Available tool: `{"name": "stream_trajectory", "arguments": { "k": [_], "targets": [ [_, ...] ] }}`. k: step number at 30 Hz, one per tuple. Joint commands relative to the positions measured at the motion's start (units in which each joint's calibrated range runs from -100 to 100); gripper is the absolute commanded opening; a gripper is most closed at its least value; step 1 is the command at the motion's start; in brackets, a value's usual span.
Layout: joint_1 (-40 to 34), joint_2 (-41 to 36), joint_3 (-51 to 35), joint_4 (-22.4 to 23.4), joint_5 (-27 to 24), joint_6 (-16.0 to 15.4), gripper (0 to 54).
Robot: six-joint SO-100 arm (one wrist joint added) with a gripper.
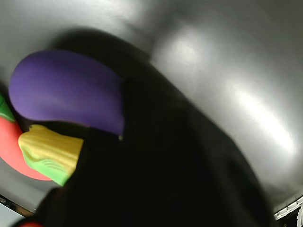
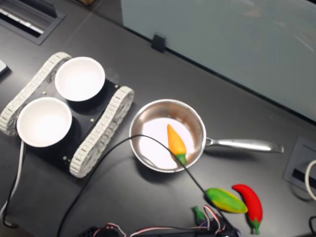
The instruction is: Pick up the brinjal and place them in the pan
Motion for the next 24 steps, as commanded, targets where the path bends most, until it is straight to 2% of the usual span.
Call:
{"name": "stream_trajectory", "arguments": {
  "k": [1, 9, 24],
  "targets": [
    [0.65, -3.89, 2.45, -2.78, -1.81, 0.57, 0.3],
    [0.54, -10.05, 7.08, -3.30, -4.79, -2.29, 0.2],
    [-0.84, -22.95, 6.90, -2.44, -15.04, -3.72, 0.2]
  ]
}}
